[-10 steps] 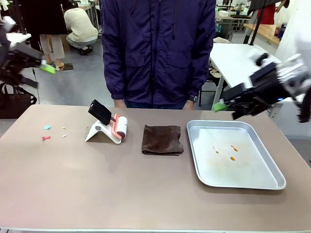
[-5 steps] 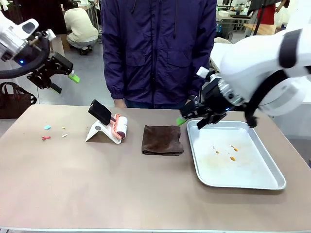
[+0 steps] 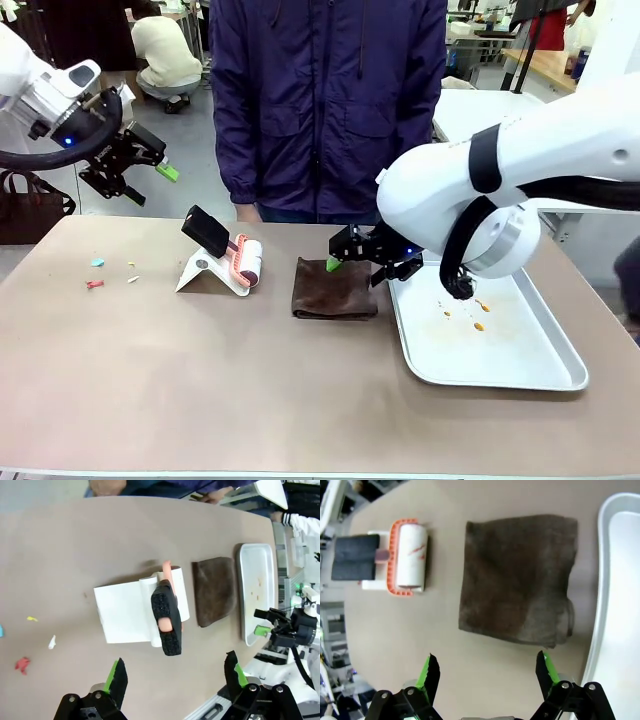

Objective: Clean the surface of the table.
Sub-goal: Hold the Lint Roller with your left hand and the towel with your right hand, then if a person points to the right, clean the right side of the table with your right hand, and if they point to the left, clean the left side with your left hand.

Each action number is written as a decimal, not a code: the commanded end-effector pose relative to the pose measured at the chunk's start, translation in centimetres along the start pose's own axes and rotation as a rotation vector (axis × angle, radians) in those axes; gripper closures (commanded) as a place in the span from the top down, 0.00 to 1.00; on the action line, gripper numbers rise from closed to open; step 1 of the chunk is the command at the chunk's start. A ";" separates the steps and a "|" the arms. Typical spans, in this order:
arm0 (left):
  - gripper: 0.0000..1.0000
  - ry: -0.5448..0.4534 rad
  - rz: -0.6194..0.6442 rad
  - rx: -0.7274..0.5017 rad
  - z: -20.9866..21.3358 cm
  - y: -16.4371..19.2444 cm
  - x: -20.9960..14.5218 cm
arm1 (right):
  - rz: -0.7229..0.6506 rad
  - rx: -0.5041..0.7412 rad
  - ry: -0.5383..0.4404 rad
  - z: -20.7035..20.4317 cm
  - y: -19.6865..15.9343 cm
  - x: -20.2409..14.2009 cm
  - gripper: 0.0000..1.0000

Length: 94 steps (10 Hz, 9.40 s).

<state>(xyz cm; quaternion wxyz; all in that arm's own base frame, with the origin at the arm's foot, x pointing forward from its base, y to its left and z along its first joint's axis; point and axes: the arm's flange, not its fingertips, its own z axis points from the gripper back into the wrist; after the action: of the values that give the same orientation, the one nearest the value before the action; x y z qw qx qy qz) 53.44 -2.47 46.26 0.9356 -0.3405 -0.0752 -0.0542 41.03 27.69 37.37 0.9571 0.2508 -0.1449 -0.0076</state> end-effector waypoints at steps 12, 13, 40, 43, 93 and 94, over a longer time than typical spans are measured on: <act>1.00 -0.008 0.166 -0.040 -5.2 1.5 0.4 | -0.033 -0.297 0.053 -4.2 2.0 4.7 1.00; 1.00 -0.007 0.189 -0.057 -5.8 1.9 0.6 | -0.015 -0.307 0.050 -4.7 2.5 4.6 1.00; 0.00 -0.029 0.244 -0.067 -8.5 2.9 0.5 | -0.024 -0.566 0.136 -11.9 1.3 7.4 0.00; 0.00 -0.035 0.241 -0.064 -8.3 2.9 0.2 | -0.028 -0.578 0.157 -12.1 1.0 7.3 0.00; 0.00 -0.217 0.156 -0.679 19.1 20.6 -22.4 | -0.451 1.005 -0.143 23.9 -32.6 -2.7 0.00; 0.00 -0.217 0.156 -0.679 19.1 20.6 -22.4 | -0.451 1.005 -0.143 23.9 -32.6 -2.7 0.00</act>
<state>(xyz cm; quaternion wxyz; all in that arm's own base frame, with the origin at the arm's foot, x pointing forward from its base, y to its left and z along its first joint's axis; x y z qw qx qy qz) 32.89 26.56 43.74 0.7586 -0.6392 -0.1203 0.0391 33.71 -11.93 40.30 0.6855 0.6977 -0.1308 -0.1616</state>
